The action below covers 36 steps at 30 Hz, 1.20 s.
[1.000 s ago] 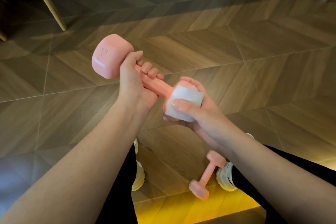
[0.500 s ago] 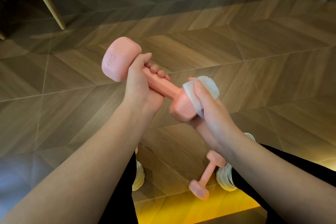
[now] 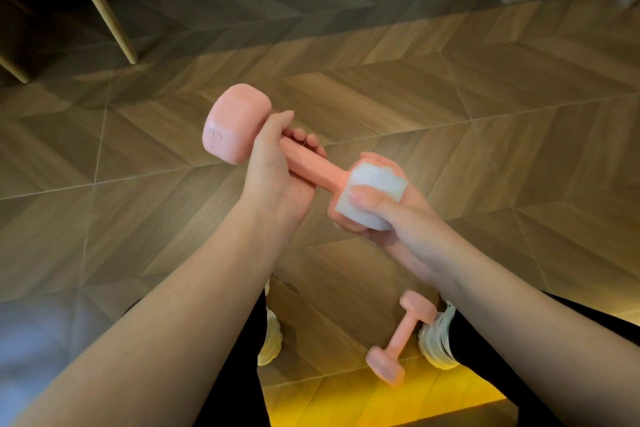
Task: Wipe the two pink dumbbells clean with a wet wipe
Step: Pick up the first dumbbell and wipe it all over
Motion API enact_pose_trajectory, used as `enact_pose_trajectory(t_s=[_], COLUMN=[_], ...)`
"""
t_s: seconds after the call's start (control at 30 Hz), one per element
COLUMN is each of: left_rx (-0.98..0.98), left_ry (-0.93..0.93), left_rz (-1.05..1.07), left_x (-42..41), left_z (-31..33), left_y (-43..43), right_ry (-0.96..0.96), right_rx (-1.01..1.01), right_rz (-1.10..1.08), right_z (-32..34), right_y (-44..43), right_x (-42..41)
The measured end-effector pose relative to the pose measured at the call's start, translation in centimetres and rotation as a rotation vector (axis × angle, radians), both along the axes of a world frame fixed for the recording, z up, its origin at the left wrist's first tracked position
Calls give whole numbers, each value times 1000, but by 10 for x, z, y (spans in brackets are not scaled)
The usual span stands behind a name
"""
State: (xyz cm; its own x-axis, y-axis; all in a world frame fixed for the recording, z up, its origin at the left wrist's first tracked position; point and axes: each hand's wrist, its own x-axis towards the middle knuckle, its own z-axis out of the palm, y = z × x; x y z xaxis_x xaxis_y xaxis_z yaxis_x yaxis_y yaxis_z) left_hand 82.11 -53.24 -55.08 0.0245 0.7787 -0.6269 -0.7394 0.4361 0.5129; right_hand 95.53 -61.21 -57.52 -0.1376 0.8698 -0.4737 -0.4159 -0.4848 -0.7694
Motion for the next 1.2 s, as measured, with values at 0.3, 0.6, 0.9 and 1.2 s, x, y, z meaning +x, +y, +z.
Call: enact_pose_trajectory(t_s=[0.3, 0.6, 0.9, 1.2], left_rx=[-68, -42, -50, -64], left_ry=[-16, -7, -6, -4], left_rz=[57, -21, -8, -27], left_x=[3, 2, 3, 4], left_z=[3, 6, 9, 6], left_y=[7, 10, 10, 8], right_ry=[-87, -54, 20, -203], right_rx=[-6, 2, 34, 4], right_rz=[-23, 32, 29, -21], right_z=[2, 7, 6, 6], right_y=[1, -3, -1, -2], right_x=[0, 7, 8, -3])
